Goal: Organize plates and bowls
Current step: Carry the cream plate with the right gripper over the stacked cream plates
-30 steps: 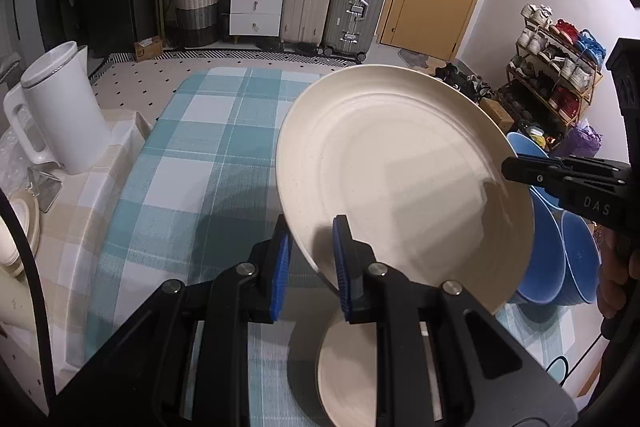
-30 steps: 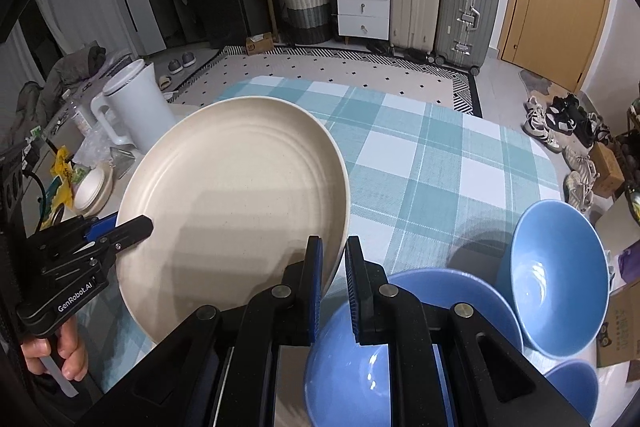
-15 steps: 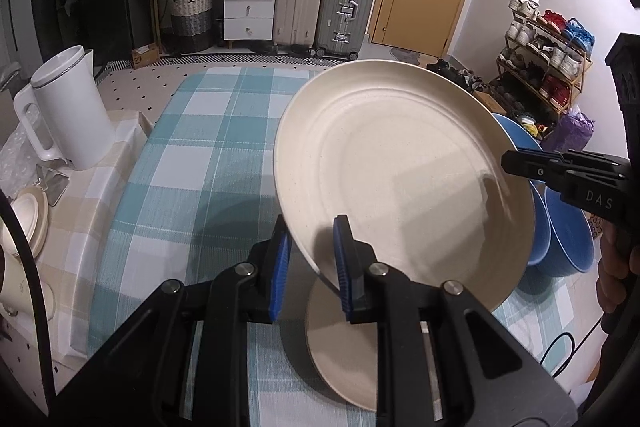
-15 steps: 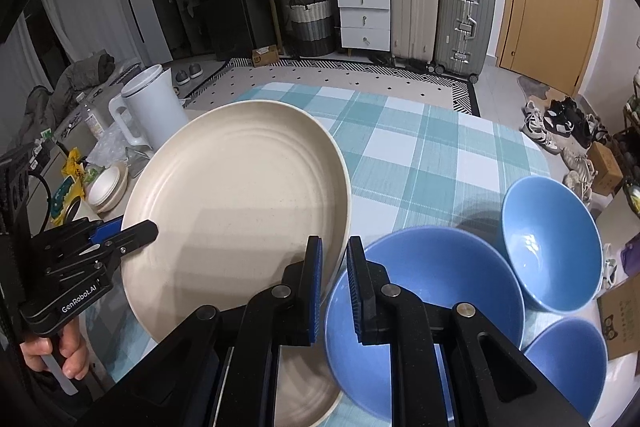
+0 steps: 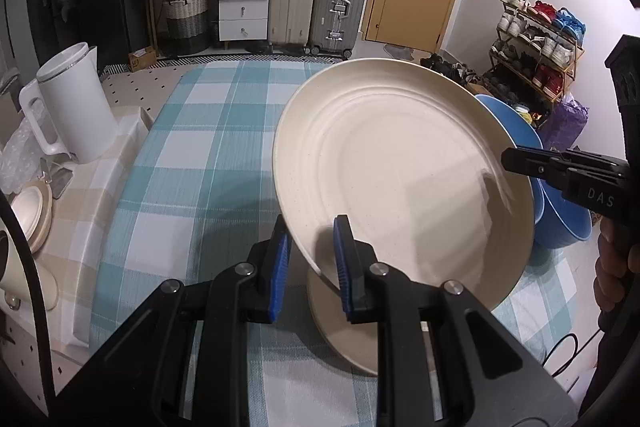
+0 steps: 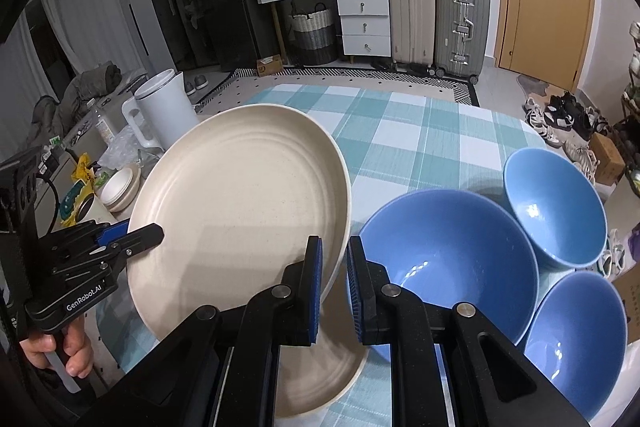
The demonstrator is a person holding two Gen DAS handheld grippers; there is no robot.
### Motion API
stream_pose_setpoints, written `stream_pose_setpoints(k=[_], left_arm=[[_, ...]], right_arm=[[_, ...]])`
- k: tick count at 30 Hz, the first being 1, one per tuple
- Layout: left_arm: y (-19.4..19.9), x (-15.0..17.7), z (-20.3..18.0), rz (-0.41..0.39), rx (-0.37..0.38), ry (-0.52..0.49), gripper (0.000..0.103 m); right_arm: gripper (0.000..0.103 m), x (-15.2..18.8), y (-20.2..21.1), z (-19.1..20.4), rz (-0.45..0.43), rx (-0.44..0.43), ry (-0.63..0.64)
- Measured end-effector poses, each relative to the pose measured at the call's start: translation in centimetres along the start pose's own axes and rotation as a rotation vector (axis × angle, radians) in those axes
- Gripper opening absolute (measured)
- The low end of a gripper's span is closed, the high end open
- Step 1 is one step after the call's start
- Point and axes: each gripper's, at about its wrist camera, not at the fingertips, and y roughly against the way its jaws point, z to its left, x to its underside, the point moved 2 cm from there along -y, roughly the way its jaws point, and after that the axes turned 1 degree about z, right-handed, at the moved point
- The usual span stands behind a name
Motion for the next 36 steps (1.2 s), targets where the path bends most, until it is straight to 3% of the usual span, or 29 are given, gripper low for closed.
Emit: stream_pose_setpoints(k=[19,36], left_arm=[[-1.4,1.7,0.2,0.029,0.023,-0.027,0.017],[-4.2,2.5,0.1,0.074,0.004,-0.062,0.017]], right_arm=[[0.014,4.3,0.9,0.7,-0.051,0.01,-0.038],[0.015,8.0,-0.9,0.6,-0.016,0.028,-0.081]])
